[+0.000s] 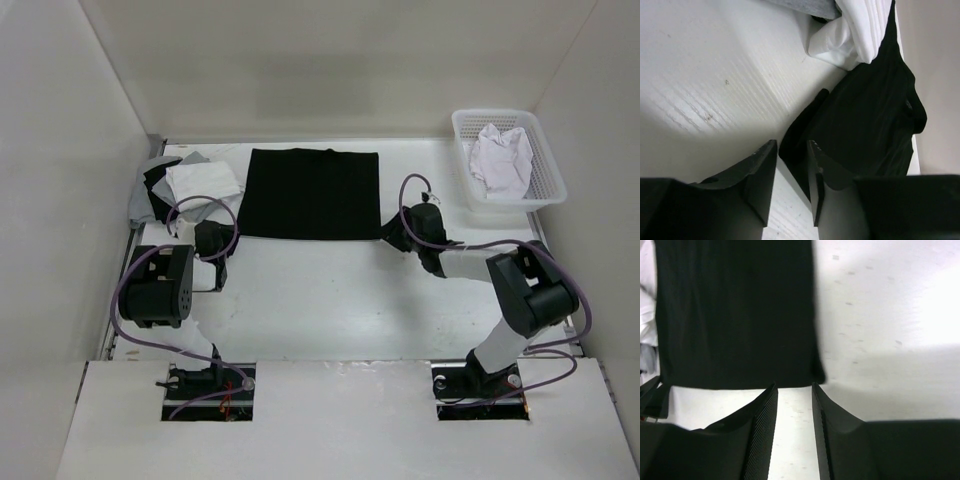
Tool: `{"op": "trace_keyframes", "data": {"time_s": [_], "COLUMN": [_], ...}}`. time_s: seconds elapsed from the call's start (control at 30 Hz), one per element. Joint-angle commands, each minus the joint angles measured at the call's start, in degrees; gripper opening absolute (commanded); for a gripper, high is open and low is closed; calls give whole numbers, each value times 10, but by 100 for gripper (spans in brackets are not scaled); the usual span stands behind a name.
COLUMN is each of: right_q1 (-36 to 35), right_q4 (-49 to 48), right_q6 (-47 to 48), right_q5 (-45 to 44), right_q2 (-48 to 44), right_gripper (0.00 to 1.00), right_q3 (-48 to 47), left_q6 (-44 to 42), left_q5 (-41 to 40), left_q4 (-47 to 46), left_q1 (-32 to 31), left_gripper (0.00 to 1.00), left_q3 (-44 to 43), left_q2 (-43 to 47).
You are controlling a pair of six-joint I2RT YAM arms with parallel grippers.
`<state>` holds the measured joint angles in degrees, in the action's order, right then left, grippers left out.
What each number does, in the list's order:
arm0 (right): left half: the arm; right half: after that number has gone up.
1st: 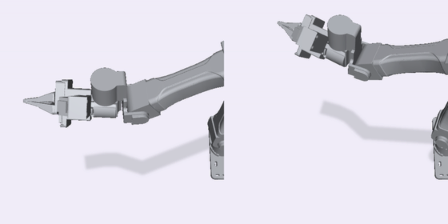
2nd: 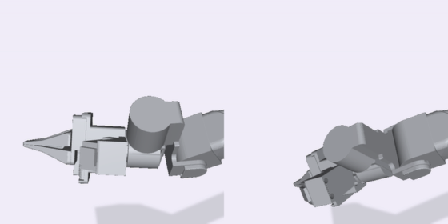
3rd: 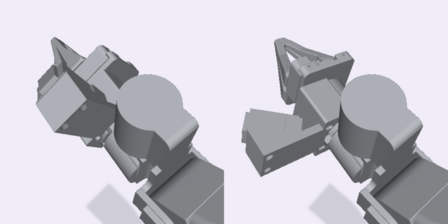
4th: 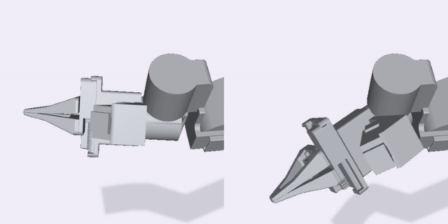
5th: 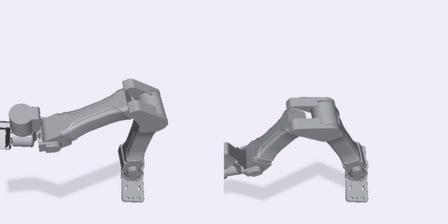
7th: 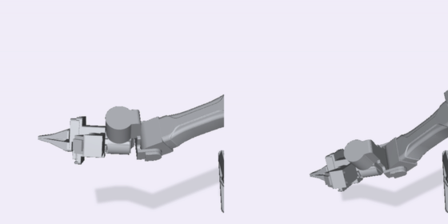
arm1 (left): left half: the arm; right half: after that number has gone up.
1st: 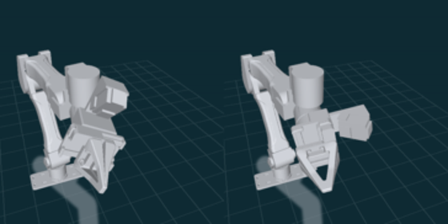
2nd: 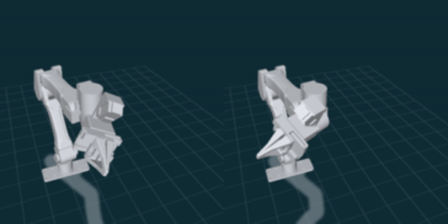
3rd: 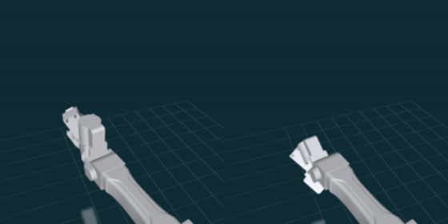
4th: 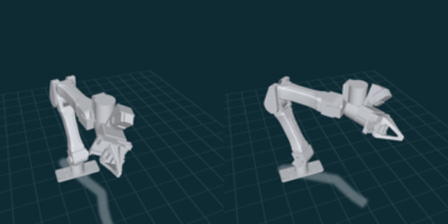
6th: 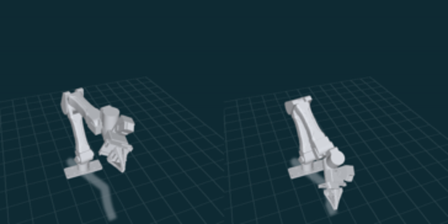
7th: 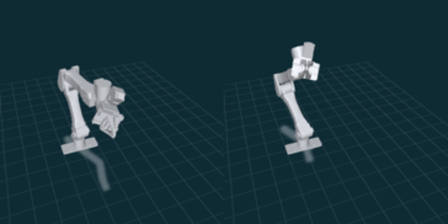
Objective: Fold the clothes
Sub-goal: Fold the tank top
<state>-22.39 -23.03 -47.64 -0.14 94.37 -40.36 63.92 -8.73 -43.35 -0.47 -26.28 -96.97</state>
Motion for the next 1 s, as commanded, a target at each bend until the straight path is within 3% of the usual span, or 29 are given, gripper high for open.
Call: {"op": "trace_keyframes", "data": {"time_s": [0.0,0.13,0.63,0.83,0.97], "right_q1": [13,17,17,19,20], "right_q4": [-33,-22,-31,-31,-32], "right_q6": [-32,-40,-66,-73,-72], "right_q5": [-10,-2,31,24,13], "right_q2": [16,36,64,81,92], "right_gripper": [39,42,37,29,18], "right_q3": [7,2,-2,-24,-39], "left_q6": [9,16,20,25,25], "left_q5": [1,-1,-3,-2,-1], "left_q4": [-2,-2,-17,-23,-23], "left_q1": [4,3,-2,-5,-4], "left_gripper": [25,14,4,3,3], "left_q3": [-10,-16,-14,-14,-13], "left_q2": [-25,-35,-48,-47,-45]}}
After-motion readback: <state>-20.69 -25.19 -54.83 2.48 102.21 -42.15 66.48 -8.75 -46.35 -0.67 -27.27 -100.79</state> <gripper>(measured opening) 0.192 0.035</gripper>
